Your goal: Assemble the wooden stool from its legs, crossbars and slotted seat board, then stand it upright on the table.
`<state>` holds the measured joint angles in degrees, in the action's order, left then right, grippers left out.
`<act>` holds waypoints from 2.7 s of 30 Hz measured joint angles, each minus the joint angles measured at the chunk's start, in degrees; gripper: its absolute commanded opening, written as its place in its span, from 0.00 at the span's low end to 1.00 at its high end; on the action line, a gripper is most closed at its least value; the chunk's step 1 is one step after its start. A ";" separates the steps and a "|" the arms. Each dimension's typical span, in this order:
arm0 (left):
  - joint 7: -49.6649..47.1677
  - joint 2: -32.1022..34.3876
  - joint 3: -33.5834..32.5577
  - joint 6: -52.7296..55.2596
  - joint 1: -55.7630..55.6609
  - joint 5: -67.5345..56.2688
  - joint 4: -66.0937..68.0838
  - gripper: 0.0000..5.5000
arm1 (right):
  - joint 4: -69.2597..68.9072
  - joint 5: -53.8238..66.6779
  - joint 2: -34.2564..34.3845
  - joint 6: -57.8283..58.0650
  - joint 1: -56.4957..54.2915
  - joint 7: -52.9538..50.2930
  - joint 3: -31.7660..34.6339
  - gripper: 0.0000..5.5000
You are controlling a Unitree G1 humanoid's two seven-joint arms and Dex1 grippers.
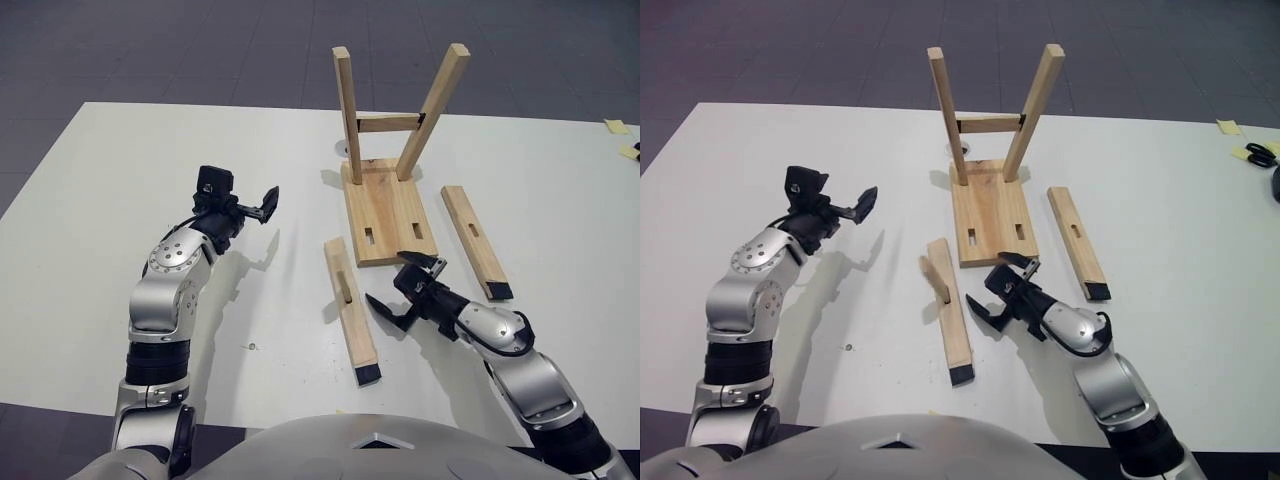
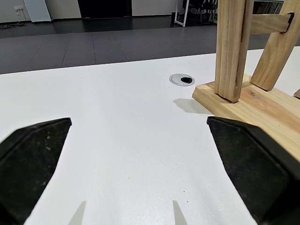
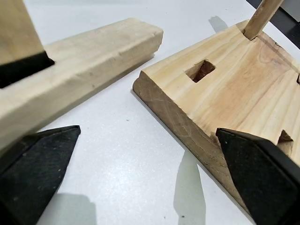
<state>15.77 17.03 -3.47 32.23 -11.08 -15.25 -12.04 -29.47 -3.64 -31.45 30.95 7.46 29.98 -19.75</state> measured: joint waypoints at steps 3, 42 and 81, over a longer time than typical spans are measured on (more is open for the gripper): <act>-0.11 0.15 -1.11 -0.24 -0.47 -0.01 0.12 0.98 | 1.71 -1.28 1.62 0.06 -3.42 0.97 -3.61 0.98; 35.97 33.01 7.66 -3.15 18.67 -2.69 -21.46 0.98 | -5.00 20.04 17.07 16.34 -4.70 -3.91 9.94 0.98; 23.64 32.89 24.45 13.70 5.60 -2.00 -26.33 0.98 | -4.52 20.64 17.10 13.96 -2.16 -11.10 9.86 0.98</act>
<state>39.41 49.92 20.98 45.93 -5.47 -17.25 -38.37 -33.99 16.99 -14.35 44.91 5.30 18.89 -9.88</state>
